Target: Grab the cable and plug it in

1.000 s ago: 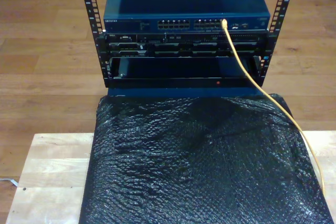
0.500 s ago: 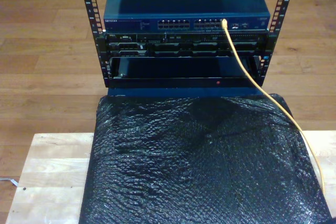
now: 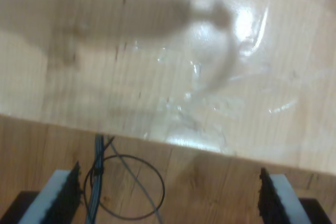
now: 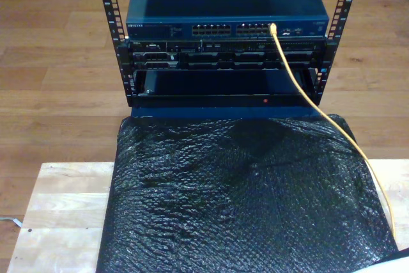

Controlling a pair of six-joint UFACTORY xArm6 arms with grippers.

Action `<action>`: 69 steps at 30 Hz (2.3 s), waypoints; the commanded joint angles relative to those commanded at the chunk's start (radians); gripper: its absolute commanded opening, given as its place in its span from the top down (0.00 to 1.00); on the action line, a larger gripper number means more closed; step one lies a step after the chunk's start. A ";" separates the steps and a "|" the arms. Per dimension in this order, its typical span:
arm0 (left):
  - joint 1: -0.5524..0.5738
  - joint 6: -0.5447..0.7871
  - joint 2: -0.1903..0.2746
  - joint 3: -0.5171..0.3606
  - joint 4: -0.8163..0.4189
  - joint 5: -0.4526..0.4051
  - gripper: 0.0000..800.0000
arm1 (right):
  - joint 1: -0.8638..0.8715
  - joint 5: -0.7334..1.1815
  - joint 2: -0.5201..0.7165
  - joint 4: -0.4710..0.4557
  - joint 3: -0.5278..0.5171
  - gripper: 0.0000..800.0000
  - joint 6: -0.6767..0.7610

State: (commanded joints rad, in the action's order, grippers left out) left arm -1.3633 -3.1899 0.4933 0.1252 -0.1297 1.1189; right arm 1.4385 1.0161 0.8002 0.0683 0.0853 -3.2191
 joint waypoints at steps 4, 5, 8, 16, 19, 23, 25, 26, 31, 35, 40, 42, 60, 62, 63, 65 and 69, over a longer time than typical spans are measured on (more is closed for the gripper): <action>0.000 0.000 0.000 0.000 0.000 0.000 0.00 | 0.009 -0.008 -0.041 0.000 -0.009 0.00 -0.012; 0.000 0.000 0.000 0.002 0.000 0.000 0.00 | 0.012 -0.009 -0.048 0.000 -0.011 0.00 -0.025; 0.000 0.000 0.000 0.000 0.000 0.000 0.00 | 0.040 -0.025 -0.072 0.002 -0.020 0.00 -0.071; 0.000 0.000 0.000 0.000 0.000 0.000 0.00 | 0.103 -0.049 -0.115 0.006 -0.044 0.00 -0.081; 0.000 0.000 0.000 0.000 0.000 0.000 0.00 | 0.104 -0.107 -0.144 0.006 -0.069 0.00 -0.081; 0.000 0.000 0.000 0.000 0.000 0.000 0.00 | 0.104 -0.121 -0.143 0.011 -0.074 0.00 -0.081; 0.000 0.000 0.000 0.000 0.000 0.000 0.00 | 0.104 -0.124 -0.143 0.011 -0.075 0.00 -0.080; 0.000 0.000 0.000 0.000 0.000 0.000 0.00 | 0.104 -0.124 -0.141 0.011 -0.077 0.00 -0.078; 0.000 0.000 0.000 0.000 0.000 0.000 0.00 | 0.104 -0.124 -0.138 0.011 -0.083 0.00 -0.078; 0.000 0.000 0.000 0.000 0.000 0.000 0.00 | 0.104 -0.124 -0.138 0.011 -0.083 0.00 -0.078; 0.000 0.000 0.000 0.000 0.000 0.000 0.00 | 0.104 -0.124 -0.138 0.011 -0.083 0.00 -0.080; 0.000 0.000 0.000 0.000 0.000 0.000 0.00 | 0.104 -0.124 -0.138 0.011 -0.083 0.00 -0.078; 0.000 0.000 0.000 0.002 0.000 0.000 0.00 | 0.104 -0.124 -0.138 0.011 -0.083 0.00 -0.078; 0.000 0.000 0.000 0.002 0.000 0.000 0.00 | 0.104 -0.124 -0.138 0.011 -0.083 0.00 -0.078; 0.000 0.000 0.000 0.000 0.000 0.000 0.00 | 0.104 -0.124 -0.138 0.011 -0.083 0.00 -0.078; 0.000 0.000 0.000 0.002 0.000 0.000 0.00 | 0.104 -0.124 -0.138 0.011 -0.083 0.00 -0.078; 0.000 0.000 0.000 0.000 0.000 0.000 0.00 | 0.104 -0.124 -0.138 0.011 -0.083 0.00 -0.078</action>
